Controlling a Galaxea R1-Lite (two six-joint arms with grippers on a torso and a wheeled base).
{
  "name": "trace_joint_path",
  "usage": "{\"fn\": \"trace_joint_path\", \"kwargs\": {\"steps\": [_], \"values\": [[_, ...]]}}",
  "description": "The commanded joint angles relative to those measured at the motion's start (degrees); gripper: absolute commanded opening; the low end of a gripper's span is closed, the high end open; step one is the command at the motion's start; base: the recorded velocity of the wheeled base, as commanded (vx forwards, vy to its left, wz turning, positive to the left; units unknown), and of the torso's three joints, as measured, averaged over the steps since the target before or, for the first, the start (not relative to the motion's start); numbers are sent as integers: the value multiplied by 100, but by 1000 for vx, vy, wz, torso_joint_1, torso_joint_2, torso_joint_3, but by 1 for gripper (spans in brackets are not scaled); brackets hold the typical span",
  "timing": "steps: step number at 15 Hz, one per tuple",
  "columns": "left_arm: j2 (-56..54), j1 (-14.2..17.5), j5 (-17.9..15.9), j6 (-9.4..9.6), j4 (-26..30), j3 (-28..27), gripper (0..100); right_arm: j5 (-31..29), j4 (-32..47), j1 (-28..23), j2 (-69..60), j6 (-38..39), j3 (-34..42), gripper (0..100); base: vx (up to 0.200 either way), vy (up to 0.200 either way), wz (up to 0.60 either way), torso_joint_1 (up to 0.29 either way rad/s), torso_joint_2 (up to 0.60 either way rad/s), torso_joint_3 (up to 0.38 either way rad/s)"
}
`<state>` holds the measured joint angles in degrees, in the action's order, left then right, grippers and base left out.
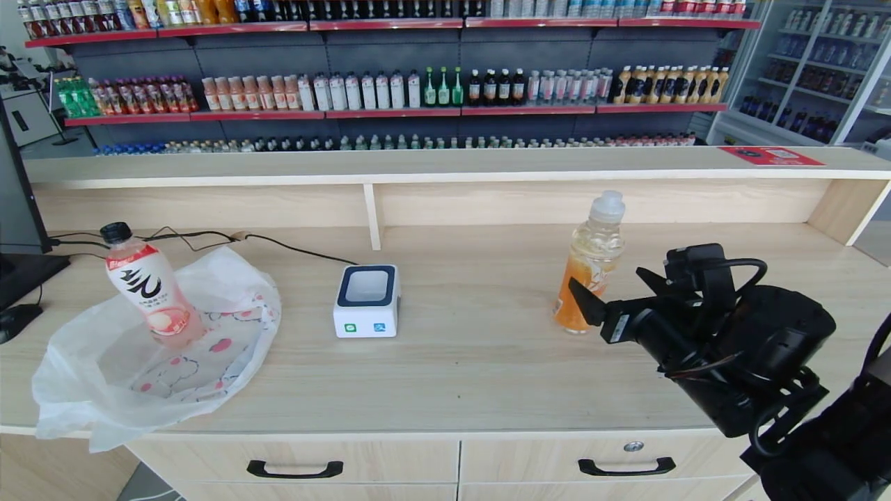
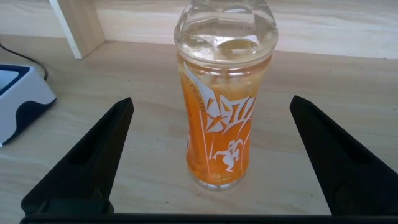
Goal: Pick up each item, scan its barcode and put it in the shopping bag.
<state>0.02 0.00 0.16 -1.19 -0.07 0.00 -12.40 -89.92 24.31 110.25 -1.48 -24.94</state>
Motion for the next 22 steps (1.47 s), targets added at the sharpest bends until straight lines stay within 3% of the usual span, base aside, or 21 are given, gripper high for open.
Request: {"fn": "trace_joint_path", "kwargs": {"steps": [1,22], "values": [[-2,0,2,-4,-1,0,100,1,-8,-5,172,-2,-81,100,0,0,0,0,0,0],[-2,0,11,-48,-10,0,100,-52,-8,-154,1447,60,-1575,100,0,0,0,0,0,0]]}}
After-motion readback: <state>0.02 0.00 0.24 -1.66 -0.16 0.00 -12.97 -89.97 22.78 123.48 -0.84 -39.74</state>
